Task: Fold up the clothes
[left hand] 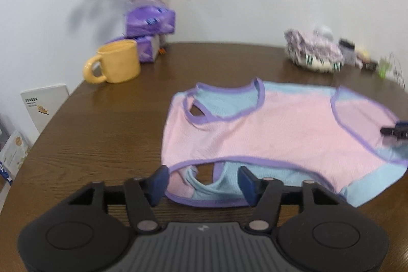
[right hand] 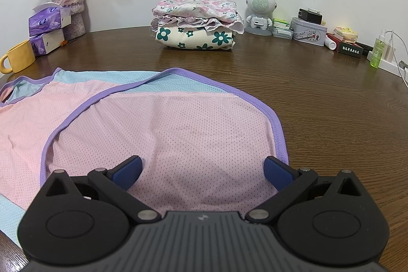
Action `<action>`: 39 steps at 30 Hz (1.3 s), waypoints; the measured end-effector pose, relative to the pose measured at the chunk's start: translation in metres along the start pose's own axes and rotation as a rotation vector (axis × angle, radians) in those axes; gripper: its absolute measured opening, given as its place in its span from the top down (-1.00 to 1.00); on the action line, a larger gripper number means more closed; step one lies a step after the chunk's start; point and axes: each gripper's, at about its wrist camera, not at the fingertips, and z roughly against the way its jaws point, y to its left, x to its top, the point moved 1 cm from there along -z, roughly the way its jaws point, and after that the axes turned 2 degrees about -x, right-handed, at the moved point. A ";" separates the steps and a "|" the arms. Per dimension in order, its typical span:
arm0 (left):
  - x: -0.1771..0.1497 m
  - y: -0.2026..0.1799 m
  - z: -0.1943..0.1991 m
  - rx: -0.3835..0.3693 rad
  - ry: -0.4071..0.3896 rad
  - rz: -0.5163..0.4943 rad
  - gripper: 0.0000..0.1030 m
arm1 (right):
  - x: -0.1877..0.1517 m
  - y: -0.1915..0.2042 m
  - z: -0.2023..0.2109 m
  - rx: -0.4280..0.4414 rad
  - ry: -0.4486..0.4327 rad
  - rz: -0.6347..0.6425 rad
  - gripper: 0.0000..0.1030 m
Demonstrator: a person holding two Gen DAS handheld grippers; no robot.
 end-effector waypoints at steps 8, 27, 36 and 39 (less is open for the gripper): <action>0.014 0.008 -0.014 0.045 -0.042 0.044 -0.11 | 0.000 0.001 0.000 0.001 0.000 0.000 -0.99; 0.003 0.012 -0.055 0.069 0.044 0.052 0.25 | 0.000 0.002 0.001 0.002 0.000 0.001 -0.99; 0.002 0.011 -0.055 0.071 0.038 0.042 0.25 | 0.000 0.003 0.001 0.003 -0.001 0.001 -0.90; 0.001 0.011 -0.055 0.069 0.036 0.041 0.24 | 0.000 0.004 0.001 0.004 -0.001 0.001 -0.89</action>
